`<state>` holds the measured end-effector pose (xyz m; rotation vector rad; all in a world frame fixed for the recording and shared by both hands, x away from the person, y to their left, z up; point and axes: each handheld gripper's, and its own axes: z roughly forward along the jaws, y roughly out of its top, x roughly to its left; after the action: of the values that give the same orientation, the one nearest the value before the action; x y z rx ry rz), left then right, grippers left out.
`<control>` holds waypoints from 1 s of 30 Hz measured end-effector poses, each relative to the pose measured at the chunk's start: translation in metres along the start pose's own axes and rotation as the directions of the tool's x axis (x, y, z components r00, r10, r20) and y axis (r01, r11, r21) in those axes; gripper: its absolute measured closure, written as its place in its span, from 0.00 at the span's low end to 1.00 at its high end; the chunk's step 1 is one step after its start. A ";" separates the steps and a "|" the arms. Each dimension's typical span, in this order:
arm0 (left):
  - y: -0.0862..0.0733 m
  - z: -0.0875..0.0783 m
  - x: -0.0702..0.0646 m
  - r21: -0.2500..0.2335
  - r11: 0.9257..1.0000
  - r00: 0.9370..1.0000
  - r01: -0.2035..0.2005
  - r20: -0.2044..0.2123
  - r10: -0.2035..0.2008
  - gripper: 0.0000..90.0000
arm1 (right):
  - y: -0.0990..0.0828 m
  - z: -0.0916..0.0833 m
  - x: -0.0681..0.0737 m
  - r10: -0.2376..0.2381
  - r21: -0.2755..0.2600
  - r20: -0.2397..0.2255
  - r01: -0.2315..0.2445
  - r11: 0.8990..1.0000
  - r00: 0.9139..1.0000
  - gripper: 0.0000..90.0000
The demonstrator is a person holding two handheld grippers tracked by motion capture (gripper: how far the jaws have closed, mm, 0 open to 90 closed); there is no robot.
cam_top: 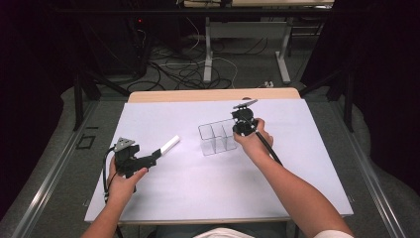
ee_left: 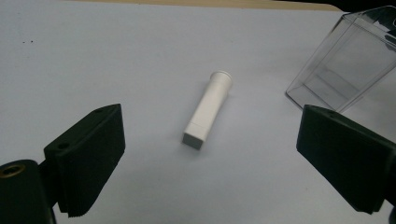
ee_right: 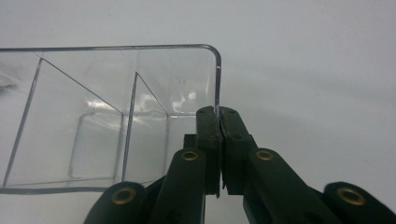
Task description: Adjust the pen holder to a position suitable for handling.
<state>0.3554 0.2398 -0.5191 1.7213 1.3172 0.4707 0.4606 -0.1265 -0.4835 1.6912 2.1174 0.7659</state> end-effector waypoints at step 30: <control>0.000 0.000 -0.003 0.004 1.000 1.000 -0.015 -0.014 0.015 0.10 | 0.019 0.024 -0.068 -0.087 -0.226 -0.278 0.022 0.974 0.957 0.95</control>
<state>0.3540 0.2371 -0.5187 1.7350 1.3169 0.4896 0.5056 -0.1838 -0.4974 1.4717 2.1540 1.2446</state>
